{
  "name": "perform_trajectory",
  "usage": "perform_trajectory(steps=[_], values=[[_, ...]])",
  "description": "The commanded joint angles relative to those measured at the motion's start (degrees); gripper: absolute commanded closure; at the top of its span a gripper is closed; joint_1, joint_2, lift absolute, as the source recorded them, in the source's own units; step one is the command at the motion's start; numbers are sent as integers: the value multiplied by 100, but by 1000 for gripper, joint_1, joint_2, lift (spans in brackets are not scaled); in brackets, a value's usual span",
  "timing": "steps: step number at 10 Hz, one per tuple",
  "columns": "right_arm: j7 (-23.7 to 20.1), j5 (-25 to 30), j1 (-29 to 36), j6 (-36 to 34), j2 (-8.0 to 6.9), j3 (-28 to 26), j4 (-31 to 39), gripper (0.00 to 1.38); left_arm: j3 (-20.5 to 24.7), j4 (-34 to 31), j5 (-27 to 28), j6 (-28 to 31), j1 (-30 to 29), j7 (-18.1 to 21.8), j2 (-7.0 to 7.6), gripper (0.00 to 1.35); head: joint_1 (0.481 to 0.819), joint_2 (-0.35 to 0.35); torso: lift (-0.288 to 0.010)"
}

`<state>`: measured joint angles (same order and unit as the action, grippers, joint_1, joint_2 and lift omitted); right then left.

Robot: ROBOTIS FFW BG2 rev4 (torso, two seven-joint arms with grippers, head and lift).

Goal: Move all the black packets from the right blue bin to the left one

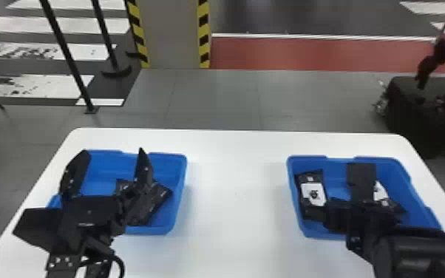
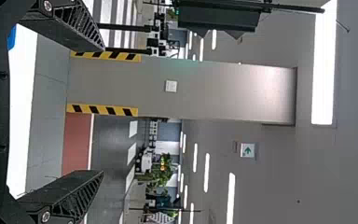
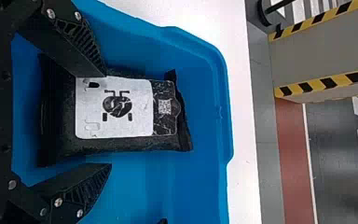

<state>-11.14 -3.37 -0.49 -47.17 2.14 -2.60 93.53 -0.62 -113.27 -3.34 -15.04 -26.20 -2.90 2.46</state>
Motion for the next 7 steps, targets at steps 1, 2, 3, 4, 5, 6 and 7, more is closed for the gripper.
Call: perform_trajectory(steps=[1, 2, 3, 4, 5, 6, 7], values=[[-2, 29, -50, -50, 6, 67, -65, 383, -9, 0, 0, -1, 4, 0, 0, 90, 695, 27, -110], [-11, -6, -50, -78, 32, 67, -93, 737, -35, 0, 9, 41, 4, 0, 0, 88, 695, 28, -110], [-29, -41, 34, -36, 50, 67, -23, 1004, -35, 0, 9, 55, -10, 0, 0, 88, 695, 29, -110], [-11, -146, 147, 21, 59, 58, 89, 1156, -26, 0, 9, 55, -24, 0, 0, 88, 695, 28, -110], [-2, -190, 189, 49, 67, 49, 104, 1157, -26, 0, 0, 55, -24, 0, 9, 88, 695, 28, -110], [-2, -182, 231, 49, 76, 49, 160, 1157, -17, 0, 0, 41, -24, 0, 9, 88, 695, 29, -110], [-2, -217, 358, 49, 85, 40, 314, 1157, -26, 0, 0, 41, -10, 0, 0, 88, 695, 30, -110]])
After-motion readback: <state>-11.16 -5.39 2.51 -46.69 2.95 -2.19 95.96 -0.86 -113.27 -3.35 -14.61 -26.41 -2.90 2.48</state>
